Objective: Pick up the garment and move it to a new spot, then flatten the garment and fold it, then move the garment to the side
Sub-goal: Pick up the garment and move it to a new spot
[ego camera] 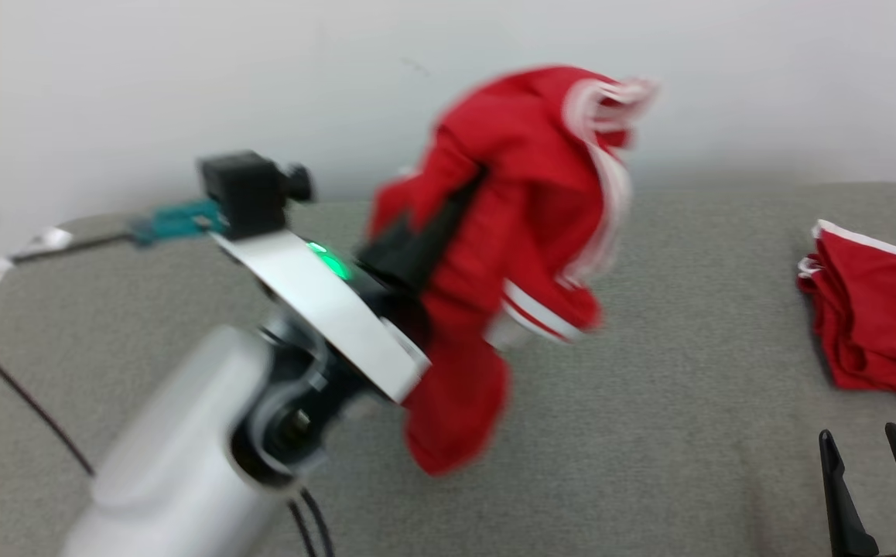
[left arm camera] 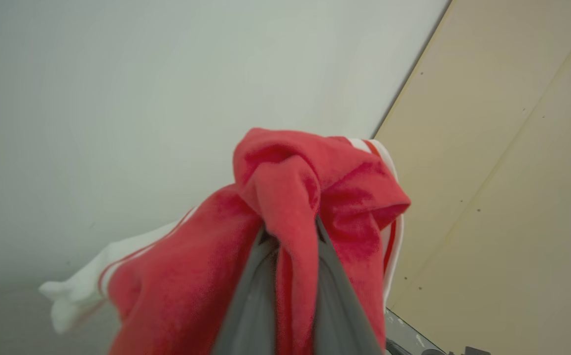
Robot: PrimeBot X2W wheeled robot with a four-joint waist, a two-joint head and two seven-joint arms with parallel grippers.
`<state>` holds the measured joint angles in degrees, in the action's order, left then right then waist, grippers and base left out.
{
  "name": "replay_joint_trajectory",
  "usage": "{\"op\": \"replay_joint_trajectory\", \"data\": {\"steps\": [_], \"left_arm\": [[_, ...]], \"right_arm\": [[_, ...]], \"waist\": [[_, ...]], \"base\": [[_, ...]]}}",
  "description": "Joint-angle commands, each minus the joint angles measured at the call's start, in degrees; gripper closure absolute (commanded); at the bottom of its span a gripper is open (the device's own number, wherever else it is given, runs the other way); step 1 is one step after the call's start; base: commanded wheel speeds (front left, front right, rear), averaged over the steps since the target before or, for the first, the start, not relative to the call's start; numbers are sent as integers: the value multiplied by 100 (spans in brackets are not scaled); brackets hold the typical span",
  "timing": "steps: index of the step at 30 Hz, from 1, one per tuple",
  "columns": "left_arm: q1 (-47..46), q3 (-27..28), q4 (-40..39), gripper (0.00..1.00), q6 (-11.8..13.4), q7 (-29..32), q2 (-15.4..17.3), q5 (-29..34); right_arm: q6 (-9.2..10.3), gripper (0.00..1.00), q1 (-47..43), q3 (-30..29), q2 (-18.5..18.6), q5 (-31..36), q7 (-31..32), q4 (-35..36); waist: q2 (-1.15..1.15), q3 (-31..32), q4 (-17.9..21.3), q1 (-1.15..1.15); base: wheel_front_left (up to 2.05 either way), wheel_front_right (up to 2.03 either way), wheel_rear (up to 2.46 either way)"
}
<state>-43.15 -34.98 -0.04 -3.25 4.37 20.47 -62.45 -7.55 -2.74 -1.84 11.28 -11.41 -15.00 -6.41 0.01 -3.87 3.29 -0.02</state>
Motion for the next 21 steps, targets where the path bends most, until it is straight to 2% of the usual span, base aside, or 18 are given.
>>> {"op": "replay_joint_trajectory", "data": {"steps": [1,6,11,16,21], "left_arm": [[255,-126,-332,100,90,46,-177,-147],[792,-608,-894,100,276,62,-771,-418],[1167,-870,-555,100,327,-155,-1217,-544],[1189,-824,385,100,252,-591,-1256,-225],[1053,-542,1741,100,269,-1099,-1168,-33]], "right_arm": [[13,0,-77,-5,-7,-62,-18,9],[14,0,-57,28,-79,-69,-18,21],[14,0,40,27,-159,-67,-19,4],[14,0,94,44,-208,-68,-19,-27],[14,0,144,54,-229,-60,-20,-56]], "waist": [[-1,109,231,2],[-1,42,514,2],[-1,-96,785,2],[-1,-220,954,2],[-1,-271,1029,2]], "base": [[0,0,0],[0,0,0],[0,0,0],[0,0,0],[0,0,0]]}}
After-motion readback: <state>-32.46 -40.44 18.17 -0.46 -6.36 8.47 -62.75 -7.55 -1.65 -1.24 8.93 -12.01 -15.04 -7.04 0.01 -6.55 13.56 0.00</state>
